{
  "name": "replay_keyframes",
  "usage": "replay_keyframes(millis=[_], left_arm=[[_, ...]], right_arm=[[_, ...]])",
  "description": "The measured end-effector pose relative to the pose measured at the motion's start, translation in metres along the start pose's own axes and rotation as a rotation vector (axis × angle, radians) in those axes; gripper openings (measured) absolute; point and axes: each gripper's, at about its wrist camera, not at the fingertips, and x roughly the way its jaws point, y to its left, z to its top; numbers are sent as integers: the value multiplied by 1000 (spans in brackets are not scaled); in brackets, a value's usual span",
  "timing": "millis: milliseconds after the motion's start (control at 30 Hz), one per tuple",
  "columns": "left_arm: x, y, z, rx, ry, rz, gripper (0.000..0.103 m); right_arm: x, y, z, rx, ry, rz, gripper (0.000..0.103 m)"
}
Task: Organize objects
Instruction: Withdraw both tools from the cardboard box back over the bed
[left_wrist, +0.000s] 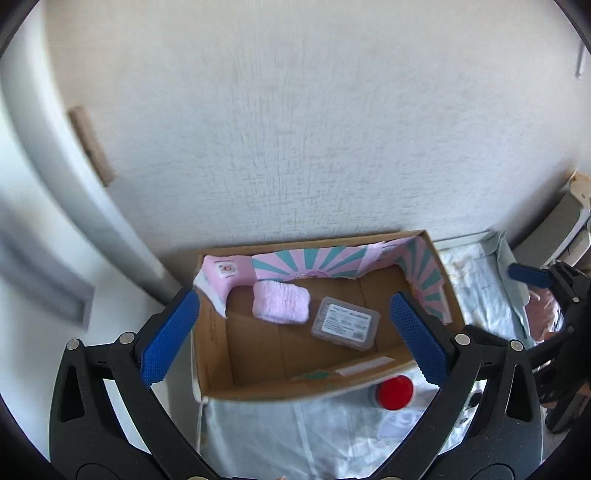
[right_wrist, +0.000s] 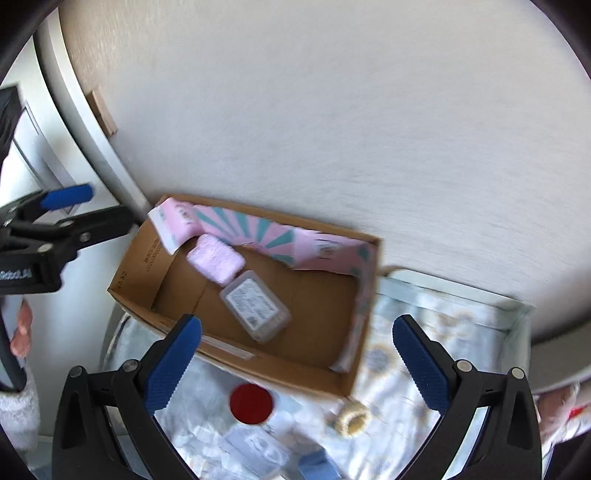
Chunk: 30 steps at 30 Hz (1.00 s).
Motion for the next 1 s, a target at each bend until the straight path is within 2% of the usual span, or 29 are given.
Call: replay_keyframes(millis=[100,200,333,533,767,1000], left_arm=[[-24,0,-12,-3,-38,31,103],[-47,-1,-26,-1,-77,50,103],[-63,-6,-50,-19,-91,40,103],[-78,-13,-87,-10,-89,35,103],[-89,-20,-121,2,-99,0,103],[-78,-31,-152,19,-66,-33,103]], right_arm=[[-35,-8,-17,15,-83,-64,103],[-62,-16,-33,30,-120,-100,103],[-82,-22,-58,50,-138,-111,103],[-97,-35,-97,79,-170,-103,103],[-110,-42,-134,45,-190,-181,103],[-110,-50,-170,54,-200,-130,103]])
